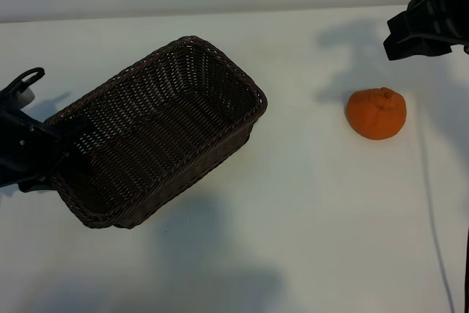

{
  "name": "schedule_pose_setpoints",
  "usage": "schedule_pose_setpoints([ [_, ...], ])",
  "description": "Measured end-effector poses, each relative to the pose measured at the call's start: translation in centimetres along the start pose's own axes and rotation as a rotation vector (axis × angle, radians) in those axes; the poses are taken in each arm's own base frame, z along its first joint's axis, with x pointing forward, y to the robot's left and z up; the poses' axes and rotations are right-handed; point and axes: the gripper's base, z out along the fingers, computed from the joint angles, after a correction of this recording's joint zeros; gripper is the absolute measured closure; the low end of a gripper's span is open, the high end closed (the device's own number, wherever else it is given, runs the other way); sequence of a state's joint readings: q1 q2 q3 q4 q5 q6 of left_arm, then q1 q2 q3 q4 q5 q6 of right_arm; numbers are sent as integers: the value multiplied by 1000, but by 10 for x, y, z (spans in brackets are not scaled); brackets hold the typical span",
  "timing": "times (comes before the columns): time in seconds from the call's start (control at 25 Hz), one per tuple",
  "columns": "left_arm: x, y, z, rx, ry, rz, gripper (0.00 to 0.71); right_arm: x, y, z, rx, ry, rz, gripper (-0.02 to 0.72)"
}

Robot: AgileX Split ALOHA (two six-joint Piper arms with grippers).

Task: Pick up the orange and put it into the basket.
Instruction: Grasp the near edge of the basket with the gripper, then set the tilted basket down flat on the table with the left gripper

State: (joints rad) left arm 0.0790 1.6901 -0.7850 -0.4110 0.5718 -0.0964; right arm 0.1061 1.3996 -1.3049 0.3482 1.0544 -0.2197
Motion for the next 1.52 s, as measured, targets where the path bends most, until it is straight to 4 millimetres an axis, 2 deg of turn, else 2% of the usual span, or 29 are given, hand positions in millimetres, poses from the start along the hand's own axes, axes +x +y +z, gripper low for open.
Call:
schedule_pose_setpoints([
  [0.08,0,-2,0,17,3,7,262,0,0,0,-3,-1,2,312],
  [0.16,1,-2,0,21,16,18,302,0,0,0,-5,-4,3,312],
  [0.32,2,-2,0,30,27,6,550,0,1,0,-9,-5,5,312],
  [0.64,7,-1,0,13,74,44,549,-1,1,0,-9,-6,6,312],
  [0.76,5,-3,-5,13,80,60,549,-1,1,0,-9,-6,6,312],
  [1.24,-19,-35,-80,21,121,289,550,-1,1,0,-10,-7,6,312],
  [1.52,-28,-43,-104,2,106,336,550,-1,1,0,-10,-7,6,312],
])
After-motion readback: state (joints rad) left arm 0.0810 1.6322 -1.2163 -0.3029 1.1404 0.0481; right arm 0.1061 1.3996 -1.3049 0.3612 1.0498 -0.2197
